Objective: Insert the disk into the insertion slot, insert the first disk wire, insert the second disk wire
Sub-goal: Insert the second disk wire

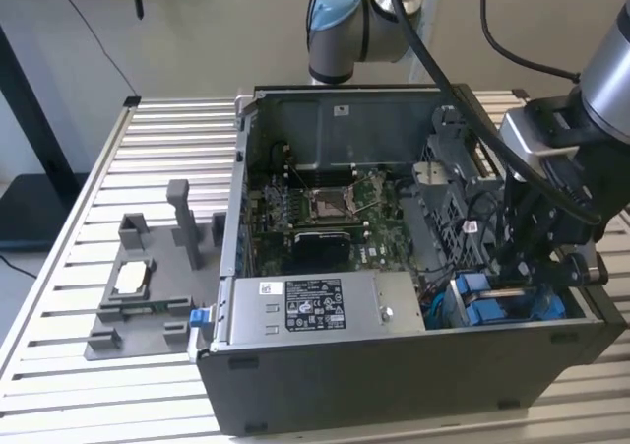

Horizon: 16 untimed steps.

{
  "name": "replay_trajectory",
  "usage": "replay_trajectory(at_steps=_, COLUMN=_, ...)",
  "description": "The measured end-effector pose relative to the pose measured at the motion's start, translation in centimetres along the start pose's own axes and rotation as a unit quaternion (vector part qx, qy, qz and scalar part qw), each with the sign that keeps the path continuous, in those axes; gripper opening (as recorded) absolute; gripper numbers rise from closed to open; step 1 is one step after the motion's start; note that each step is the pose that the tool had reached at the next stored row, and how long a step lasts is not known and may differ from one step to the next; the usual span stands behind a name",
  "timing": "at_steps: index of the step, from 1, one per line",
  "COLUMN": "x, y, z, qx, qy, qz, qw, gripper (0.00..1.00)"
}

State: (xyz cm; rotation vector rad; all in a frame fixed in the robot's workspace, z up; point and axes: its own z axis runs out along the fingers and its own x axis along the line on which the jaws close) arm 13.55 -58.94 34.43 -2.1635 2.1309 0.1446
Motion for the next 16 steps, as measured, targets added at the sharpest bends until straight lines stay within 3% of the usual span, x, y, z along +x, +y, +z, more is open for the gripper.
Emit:
replay_trajectory(at_steps=8, x=-0.22, y=-0.02, z=-1.59, qx=0.0000, qy=0.0000, qz=0.000, qw=1.00000, gripper=0.24)
replay_trajectory(at_steps=16, x=-0.24, y=-0.01, z=-1.72, qx=0.0000, qy=-0.0001, qz=0.000, qw=1.00000, gripper=0.24)
